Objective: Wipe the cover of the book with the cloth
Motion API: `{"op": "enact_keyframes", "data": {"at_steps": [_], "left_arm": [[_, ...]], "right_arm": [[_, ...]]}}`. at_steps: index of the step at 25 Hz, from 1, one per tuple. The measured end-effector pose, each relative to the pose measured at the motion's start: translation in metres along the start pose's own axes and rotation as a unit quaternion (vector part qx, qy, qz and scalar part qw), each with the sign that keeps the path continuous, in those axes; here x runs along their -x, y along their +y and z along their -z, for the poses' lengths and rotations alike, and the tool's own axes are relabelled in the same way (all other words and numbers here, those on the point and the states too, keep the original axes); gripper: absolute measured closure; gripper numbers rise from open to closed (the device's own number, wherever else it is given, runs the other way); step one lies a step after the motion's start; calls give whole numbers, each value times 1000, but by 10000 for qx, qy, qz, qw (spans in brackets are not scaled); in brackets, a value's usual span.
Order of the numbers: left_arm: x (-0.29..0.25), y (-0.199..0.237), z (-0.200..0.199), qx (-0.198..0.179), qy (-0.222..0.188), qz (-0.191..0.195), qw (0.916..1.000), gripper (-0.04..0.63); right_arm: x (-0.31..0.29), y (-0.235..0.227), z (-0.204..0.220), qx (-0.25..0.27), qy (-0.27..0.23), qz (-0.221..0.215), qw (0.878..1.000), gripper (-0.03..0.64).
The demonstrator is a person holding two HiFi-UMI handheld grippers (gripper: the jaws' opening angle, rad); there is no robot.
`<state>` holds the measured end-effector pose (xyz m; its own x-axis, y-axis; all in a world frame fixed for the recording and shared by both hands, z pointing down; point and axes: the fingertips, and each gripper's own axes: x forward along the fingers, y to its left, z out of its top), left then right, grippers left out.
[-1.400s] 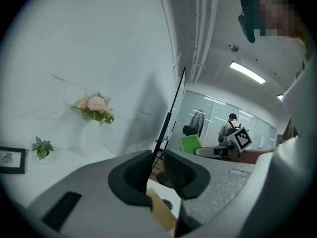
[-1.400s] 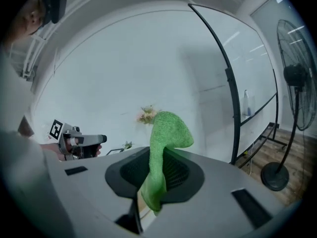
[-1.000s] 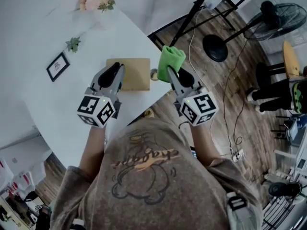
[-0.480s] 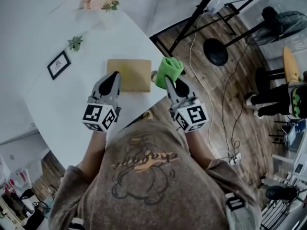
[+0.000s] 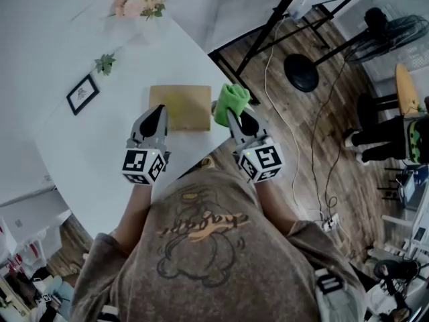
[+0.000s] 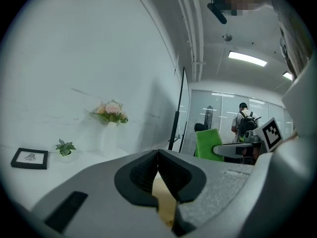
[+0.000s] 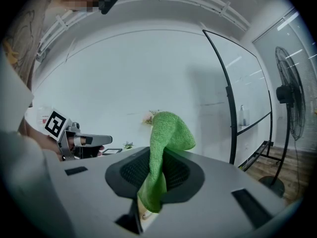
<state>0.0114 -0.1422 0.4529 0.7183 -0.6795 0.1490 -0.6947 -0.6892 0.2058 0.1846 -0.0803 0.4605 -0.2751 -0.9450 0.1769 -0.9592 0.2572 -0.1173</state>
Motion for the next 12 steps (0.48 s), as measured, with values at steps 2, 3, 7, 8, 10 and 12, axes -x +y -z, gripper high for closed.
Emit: {"op": "enact_keyframes", "data": {"at_steps": [2, 3, 7, 8, 10, 12], "left_arm": [[0, 2, -1, 29, -7, -31, 10000, 591], [0, 3, -1, 52, -11, -51, 10000, 591], [1, 5, -3, 87, -18, -105, 9999, 591], [2, 5, -3, 81, -19, -119, 9999, 591], [3, 7, -3, 67, -15, -158, 9999, 591], [4, 9, -2, 58, -5, -188, 9998, 591]], "right_arm": [[-2, -1, 0, 4, -2, 9, 10000, 552], [-2, -1, 0, 14, 2, 15, 10000, 552], [-3, -6, 0, 39, 19, 83, 10000, 552], [-3, -8, 0, 40, 20, 107, 9999, 552], [-2, -10, 0, 65, 35, 145, 9999, 554], [-3, -10, -2, 94, 54, 171, 9998, 554]]}}
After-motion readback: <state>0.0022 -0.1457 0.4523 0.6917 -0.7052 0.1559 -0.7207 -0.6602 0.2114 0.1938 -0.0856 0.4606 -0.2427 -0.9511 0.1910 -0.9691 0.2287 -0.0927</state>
